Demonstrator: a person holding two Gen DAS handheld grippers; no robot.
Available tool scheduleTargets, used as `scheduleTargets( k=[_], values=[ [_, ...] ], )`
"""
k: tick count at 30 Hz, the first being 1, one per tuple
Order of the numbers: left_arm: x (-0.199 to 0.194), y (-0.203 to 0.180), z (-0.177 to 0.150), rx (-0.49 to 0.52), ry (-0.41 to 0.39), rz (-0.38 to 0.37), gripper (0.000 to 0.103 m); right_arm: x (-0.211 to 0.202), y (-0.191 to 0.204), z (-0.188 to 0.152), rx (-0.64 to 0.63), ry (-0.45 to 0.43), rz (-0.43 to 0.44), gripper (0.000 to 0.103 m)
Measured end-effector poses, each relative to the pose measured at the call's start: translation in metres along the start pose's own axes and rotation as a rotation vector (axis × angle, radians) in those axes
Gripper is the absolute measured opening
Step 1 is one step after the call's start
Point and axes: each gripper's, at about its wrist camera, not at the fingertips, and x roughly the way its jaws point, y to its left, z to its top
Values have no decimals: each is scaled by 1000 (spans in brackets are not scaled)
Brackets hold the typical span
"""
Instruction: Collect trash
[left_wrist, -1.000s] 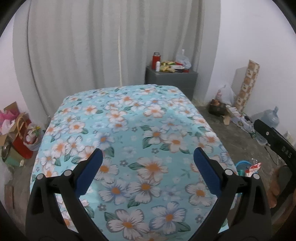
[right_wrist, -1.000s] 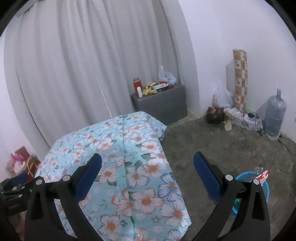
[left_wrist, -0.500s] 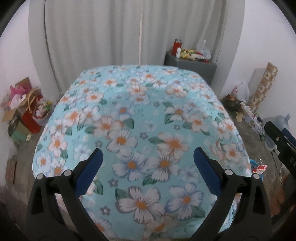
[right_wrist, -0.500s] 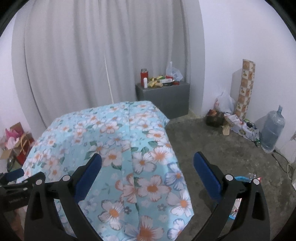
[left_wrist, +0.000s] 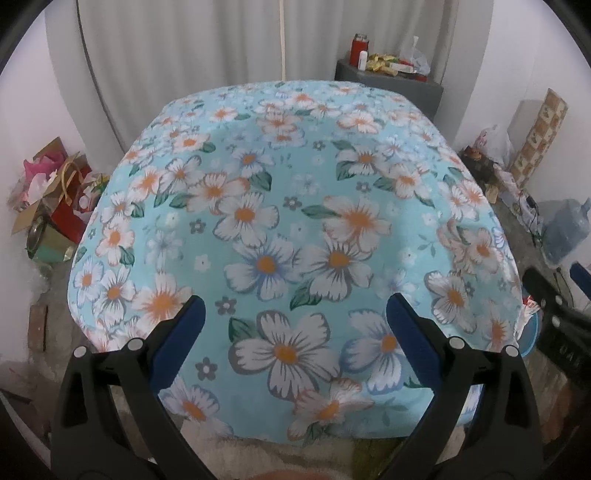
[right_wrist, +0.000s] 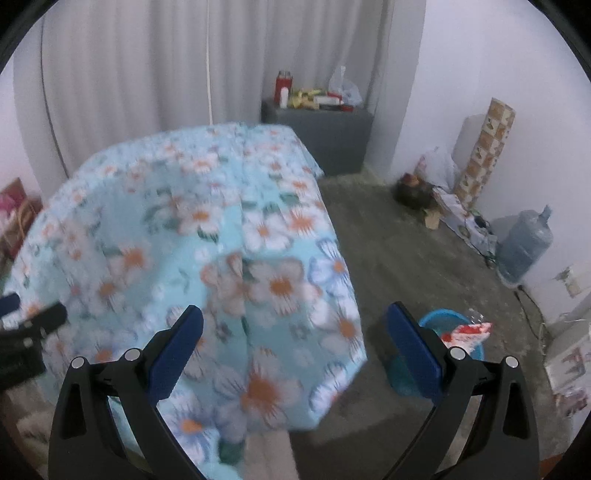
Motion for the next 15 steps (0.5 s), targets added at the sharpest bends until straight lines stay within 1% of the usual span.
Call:
scheduleTargets(
  k=[7, 11, 15],
  values=[
    [0, -1, 0, -11, 4, 6, 94, 2, -7, -15, 11, 93, -12, 97],
    [1, -3, -1, 1, 17, 5, 94, 3, -11, -23, 10, 119, -15, 97],
    [0, -8, -1, 6, 19, 5, 94, 2, -17, -28, 11, 130, -40, 97]
  ],
)
